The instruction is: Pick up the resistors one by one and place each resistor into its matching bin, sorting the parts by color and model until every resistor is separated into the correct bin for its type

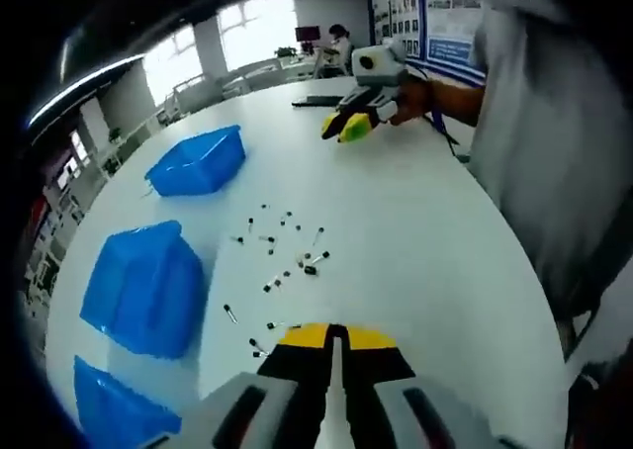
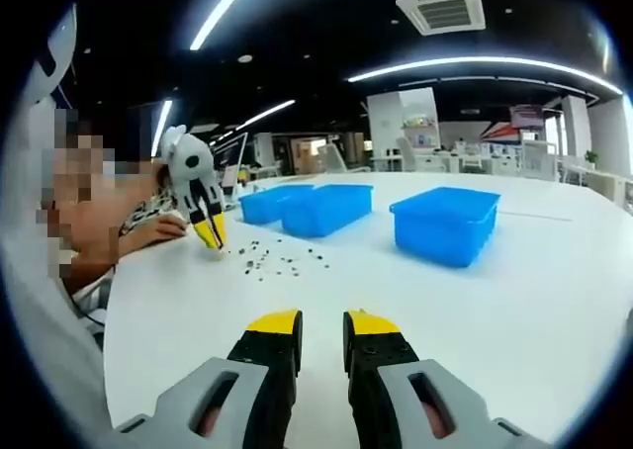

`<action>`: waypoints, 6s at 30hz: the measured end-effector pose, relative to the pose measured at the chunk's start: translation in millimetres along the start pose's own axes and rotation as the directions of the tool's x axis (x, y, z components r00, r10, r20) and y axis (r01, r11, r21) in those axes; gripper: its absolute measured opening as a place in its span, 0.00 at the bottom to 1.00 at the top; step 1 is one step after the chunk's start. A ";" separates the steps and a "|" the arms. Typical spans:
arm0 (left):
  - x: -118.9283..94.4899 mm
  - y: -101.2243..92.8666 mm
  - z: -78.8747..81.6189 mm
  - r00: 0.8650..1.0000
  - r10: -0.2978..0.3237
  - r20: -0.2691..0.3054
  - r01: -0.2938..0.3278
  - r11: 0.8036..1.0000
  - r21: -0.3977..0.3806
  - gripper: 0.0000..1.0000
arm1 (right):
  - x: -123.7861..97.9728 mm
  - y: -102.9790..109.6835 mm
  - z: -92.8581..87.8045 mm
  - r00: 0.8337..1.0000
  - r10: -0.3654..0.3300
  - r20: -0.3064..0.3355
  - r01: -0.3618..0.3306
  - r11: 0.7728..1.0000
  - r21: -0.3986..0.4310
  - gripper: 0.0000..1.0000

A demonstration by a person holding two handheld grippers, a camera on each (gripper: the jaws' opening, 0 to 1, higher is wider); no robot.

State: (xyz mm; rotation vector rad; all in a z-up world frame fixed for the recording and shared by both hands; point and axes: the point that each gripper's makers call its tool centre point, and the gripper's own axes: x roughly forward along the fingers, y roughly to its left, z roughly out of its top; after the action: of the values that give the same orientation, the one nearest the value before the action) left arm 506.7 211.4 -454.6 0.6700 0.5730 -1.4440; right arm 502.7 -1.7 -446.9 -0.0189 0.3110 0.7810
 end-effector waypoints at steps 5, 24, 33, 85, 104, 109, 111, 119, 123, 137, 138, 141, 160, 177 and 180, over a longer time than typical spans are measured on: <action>-19.0 15.8 23.7 0.956 0.156 0.248 -0.135 0.986 -0.102 0.07 | 3.9 6.5 -2.5 1.000 0.017 -0.011 -0.016 1.000 0.001 0.19; -142.1 155.2 -59.2 0.279 0.953 0.118 -0.548 0.259 -0.795 0.07 | 0.2 14.1 -0.5 1.000 0.019 -0.006 -0.019 1.000 -0.008 0.19; -140.6 163.1 -66.7 0.236 0.970 0.063 -0.561 0.189 -0.806 0.07 | -5.8 11.9 3.0 1.000 0.009 0.005 -0.008 1.000 -0.011 0.19; 16.8 29.2 -17.5 0.696 0.688 -0.206 -0.610 0.415 -0.675 0.16 | -24.0 0.9 -5.6 0.999 0.002 0.036 -0.003 1.000 0.016 0.19; 18.8 28.2 -8.2 0.714 0.690 -0.117 -0.560 0.462 -0.688 0.08 | -18.5 2.5 -10.7 1.000 0.007 0.018 -0.007 1.000 0.025 0.19; 3.3 40.1 12.3 0.684 0.730 0.004 -0.542 0.512 -0.667 0.08 | -17.4 2.2 -11.2 1.000 0.009 0.020 -0.009 1.000 0.023 0.19; -8.9 48.7 23.4 0.655 0.752 0.073 -0.514 0.514 -0.686 0.08 | -17.9 0.7 -9.9 1.000 0.005 0.029 -0.006 0.999 0.034 0.19; -76.1 96.3 33.3 0.444 0.875 0.195 -0.602 0.452 -0.658 0.08 | -15.7 3.0 -4.4 1.000 0.016 0.024 -0.016 1.000 0.007 0.19; -101.7 115.5 19.5 0.376 0.906 0.195 -0.604 0.399 -0.689 0.07 | -12.3 6.5 -4.4 1.000 0.019 0.025 -0.020 1.000 0.011 0.19; -151.7 164.4 -50.5 0.245 0.967 0.066 -0.585 0.201 -0.786 0.08 | -15.5 7.8 1.3 0.999 0.014 0.038 -0.016 0.999 0.038 0.19; -151.8 165.0 -52.7 0.241 0.969 0.055 -0.587 0.191 -0.786 0.08 | -15.6 7.9 1.4 0.999 0.014 0.036 -0.015 0.999 0.034 0.19; -149.1 163.7 -52.5 0.246 0.968 0.048 -0.587 0.188 -0.787 0.08 | -15.9 8.7 2.0 0.999 0.018 0.039 -0.019 0.999 0.035 0.19; -162.3 154.4 -57.3 0.222 0.974 0.034 -0.607 0.166 -0.777 0.19 | -13.4 9.6 -2.0 1.000 0.013 0.020 -0.014 0.999 0.030 0.19; -85.3 77.5 70.7 0.621 0.722 0.305 -0.611 0.690 -0.387 0.18 | -9.6 10.5 -5.5 1.000 0.016 0.005 -0.016 1.000 0.022 0.19; -57.8 62.5 76.6 0.718 0.644 0.264 -0.555 0.759 -0.340 0.18 | -10.9 8.3 -7.2 1.000 0.012 0.002 -0.012 1.000 0.023 0.19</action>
State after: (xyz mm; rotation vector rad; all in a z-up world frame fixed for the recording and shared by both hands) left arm 562.6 197.2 -355.6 0.3261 0.1841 -0.8195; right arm 487.7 -4.2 -449.8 0.0049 0.3188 0.7894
